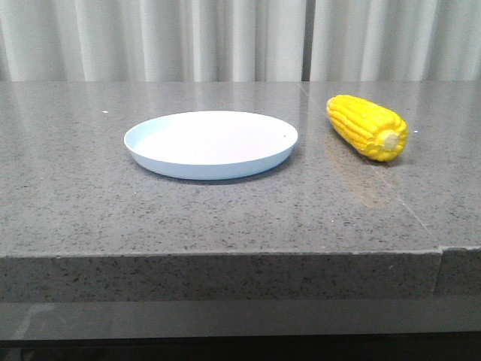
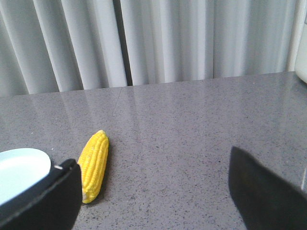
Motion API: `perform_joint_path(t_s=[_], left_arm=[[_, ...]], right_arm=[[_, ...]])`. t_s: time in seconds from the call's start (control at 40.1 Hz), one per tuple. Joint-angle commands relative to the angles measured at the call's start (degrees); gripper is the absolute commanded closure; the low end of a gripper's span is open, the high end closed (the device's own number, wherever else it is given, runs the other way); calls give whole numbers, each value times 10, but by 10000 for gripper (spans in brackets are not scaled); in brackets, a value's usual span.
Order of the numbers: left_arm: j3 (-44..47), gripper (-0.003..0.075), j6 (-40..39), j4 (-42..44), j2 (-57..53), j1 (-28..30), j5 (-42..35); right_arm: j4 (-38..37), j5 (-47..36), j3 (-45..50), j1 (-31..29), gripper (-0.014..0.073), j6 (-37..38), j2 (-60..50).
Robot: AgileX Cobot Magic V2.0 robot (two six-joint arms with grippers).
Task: Place corn on plate with both arms
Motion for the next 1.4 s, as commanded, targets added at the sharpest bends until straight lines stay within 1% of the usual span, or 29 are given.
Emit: perform_joint_path(t_s=[0.0,0.174,0.274,0.399,0.523,0.623,0.747,0.847,1.096,1.221,1.37], left_arm=[[21,741,1,4,-73,0,-56],[68,741,1,9,-174,0,-50],[78,741,1,9,-212,0,-49],[78,741,1,9,-228,0,-55],[78,741,1,9,-228,0,-55],[78,741,1,9,-228,0,-55],[78,741,1,9,-228,0,-55],[78,741,1,9,-228,0,-55],[78,741,1,9,-228,0,-55],[78,741,1,9,-228,0,-55],[78,741,1,9,-228,0,-55]], right_arm=[[-1,-51,-15,-4,-50,-3,10],[-1,-53,-15,-4,-50,-3,10],[-1,-52,-15,-4,-50,-3,10],[-1,-58,-15,-4,-50,-3,11],[0,-87,-18,-3,-50,-3,33],[0,-113,-28,-3,-50,-3,97],[1,-110,-61,3,-50,-3,215],[12,-98,-100,26,-50,-3,309],[55,-7,-230,120,-50,-3,509],[67,22,-292,140,-50,-3,599],[74,26,-350,143,-50,-3,702]])
